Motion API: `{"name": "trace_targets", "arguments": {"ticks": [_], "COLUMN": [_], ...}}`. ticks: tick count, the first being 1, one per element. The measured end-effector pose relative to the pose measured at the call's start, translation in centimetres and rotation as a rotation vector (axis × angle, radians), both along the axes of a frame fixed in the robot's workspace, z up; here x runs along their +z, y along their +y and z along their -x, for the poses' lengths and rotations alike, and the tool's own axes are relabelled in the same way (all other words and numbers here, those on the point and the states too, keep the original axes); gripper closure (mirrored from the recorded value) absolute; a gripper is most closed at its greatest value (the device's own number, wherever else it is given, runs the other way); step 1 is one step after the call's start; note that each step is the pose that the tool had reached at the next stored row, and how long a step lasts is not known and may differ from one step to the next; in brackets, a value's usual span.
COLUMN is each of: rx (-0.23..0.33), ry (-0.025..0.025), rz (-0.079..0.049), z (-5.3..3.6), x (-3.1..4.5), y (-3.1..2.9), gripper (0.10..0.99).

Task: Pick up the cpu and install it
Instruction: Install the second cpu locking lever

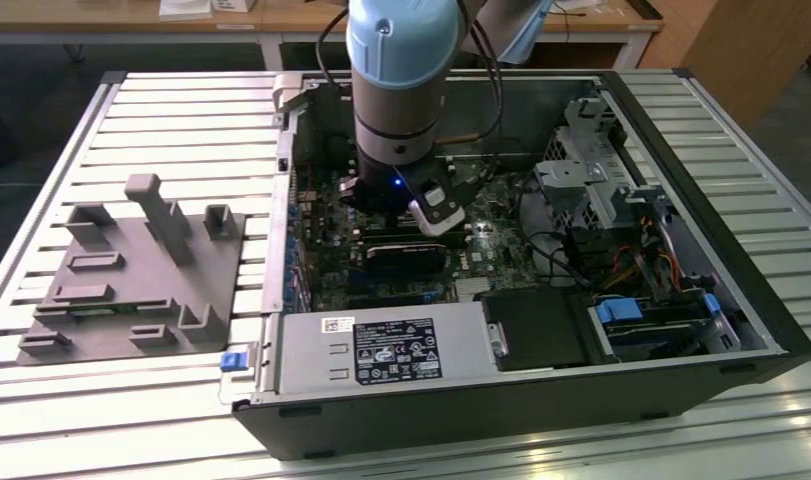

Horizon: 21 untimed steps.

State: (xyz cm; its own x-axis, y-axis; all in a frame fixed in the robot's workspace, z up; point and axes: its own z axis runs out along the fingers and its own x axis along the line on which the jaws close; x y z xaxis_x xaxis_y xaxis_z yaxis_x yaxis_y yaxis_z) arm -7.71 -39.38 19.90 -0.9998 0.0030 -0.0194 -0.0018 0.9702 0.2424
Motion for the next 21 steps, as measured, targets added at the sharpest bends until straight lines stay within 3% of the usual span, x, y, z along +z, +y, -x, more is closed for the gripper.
{"name": "trace_targets", "arguments": {"ticks": [11,21], "rx": [0.0,0.0], "ry": [-0.0001,-0.0002], "rz": [-0.021,-0.026], "z": [0.18,0.29], "x": [-0.39,-0.73], "y": [0.28,0.42], "gripper": [0.98,0.98]}}
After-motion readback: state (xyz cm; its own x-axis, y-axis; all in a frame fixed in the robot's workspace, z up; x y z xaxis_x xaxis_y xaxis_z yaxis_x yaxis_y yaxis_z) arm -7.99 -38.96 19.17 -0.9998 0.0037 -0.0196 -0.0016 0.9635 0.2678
